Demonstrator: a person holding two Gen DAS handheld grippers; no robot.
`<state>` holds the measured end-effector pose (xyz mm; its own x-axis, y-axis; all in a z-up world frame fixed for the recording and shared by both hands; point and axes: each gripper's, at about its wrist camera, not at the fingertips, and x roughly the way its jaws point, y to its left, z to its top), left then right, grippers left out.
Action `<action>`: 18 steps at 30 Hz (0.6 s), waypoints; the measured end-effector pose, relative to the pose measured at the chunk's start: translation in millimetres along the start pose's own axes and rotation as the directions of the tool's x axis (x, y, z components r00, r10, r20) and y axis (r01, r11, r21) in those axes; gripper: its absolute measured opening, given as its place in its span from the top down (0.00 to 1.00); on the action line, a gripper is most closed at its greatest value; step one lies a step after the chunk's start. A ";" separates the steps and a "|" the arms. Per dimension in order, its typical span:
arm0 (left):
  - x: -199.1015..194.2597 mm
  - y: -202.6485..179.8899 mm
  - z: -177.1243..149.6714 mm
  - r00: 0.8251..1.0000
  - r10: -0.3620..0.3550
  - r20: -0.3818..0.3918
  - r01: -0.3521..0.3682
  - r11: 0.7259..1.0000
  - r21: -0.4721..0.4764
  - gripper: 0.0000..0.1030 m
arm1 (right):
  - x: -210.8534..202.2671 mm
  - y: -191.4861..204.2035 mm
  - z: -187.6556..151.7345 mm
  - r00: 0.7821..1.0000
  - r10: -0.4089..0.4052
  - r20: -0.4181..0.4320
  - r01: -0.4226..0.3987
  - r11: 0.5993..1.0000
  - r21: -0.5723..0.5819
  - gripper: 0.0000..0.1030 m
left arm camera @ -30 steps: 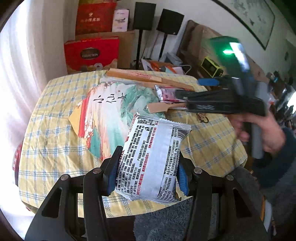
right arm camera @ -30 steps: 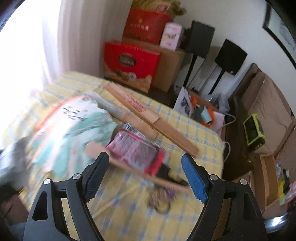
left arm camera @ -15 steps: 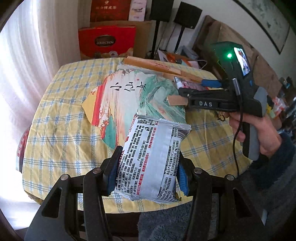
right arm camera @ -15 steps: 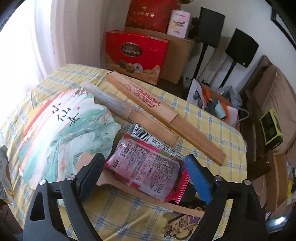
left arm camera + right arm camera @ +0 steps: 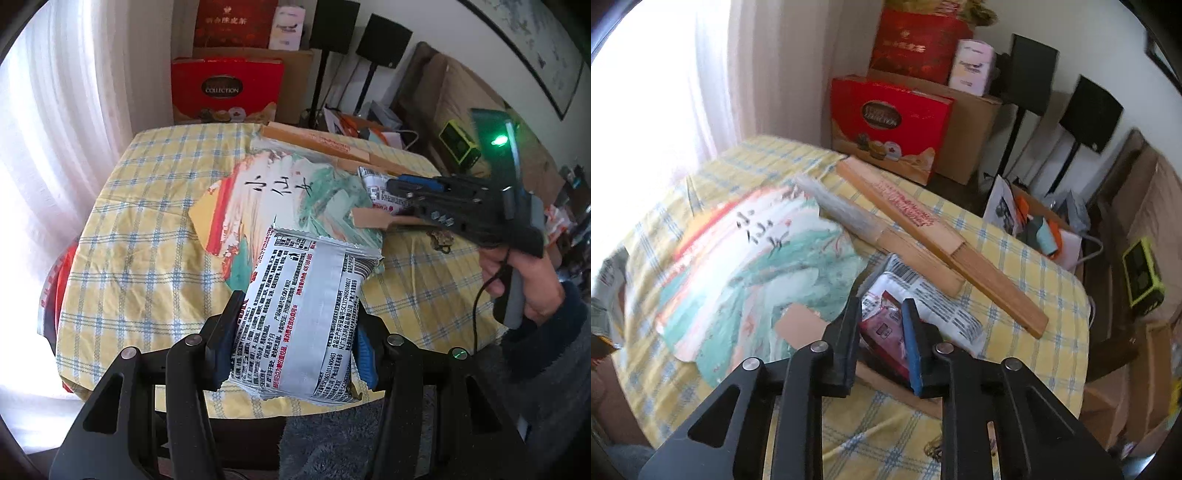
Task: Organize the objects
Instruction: 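Grasp the red snack packet with the right gripper while the left gripper holds the white packet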
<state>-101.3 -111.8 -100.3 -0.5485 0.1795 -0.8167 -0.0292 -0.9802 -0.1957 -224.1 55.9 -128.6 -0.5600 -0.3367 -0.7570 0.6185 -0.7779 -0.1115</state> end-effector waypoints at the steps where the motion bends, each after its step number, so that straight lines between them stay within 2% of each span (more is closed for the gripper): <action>1: -0.8 1.0 0.7 1.000 -0.004 0.001 0.004 1.000 -0.003 0.52 | -4.3 -5.2 0.5 1.000 0.021 0.005 -0.021 0.999 0.028 0.82; 3: -1.1 3.5 1.4 1.000 -0.025 -0.005 0.024 1.000 -0.014 0.52 | -16.0 -20.8 1.4 0.994 0.105 0.028 -0.108 0.986 0.124 0.83; 5: -1.9 5.8 2.1 0.999 -0.038 -0.007 0.038 0.999 -0.024 0.52 | -29.8 -38.2 1.3 0.974 0.210 0.081 -0.224 0.946 0.235 0.87; 8: -4.4 7.2 2.4 0.999 -0.036 0.000 0.036 0.999 -0.026 0.52 | -48.1 -45.6 2.0 0.949 0.296 0.111 -0.315 0.907 0.279 0.88; 11: -6.0 8.9 2.1 0.999 -0.034 0.005 0.034 0.999 -0.031 0.52 | -60.6 -50.0 -1.0 0.951 0.294 0.096 -0.309 0.899 0.309 0.91; 14: -7.4 9.3 2.3 0.999 -0.032 0.007 0.033 0.999 -0.033 0.52 | -64.7 -63.1 -12.1 0.943 0.321 0.086 -0.328 0.859 0.393 0.93; 18: -10.0 8.2 1.4 0.999 -0.031 0.012 0.031 0.999 -0.030 0.52 | -66.6 -68.6 -29.1 0.960 0.278 0.034 -0.267 0.872 0.411 0.89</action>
<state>-97.3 -121.8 -93.0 -0.5575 0.2088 -0.8035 -0.0216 -0.9712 -0.2374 -213.2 147.2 -89.2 -0.3842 -0.5572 -0.7361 0.4615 -0.8065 0.3696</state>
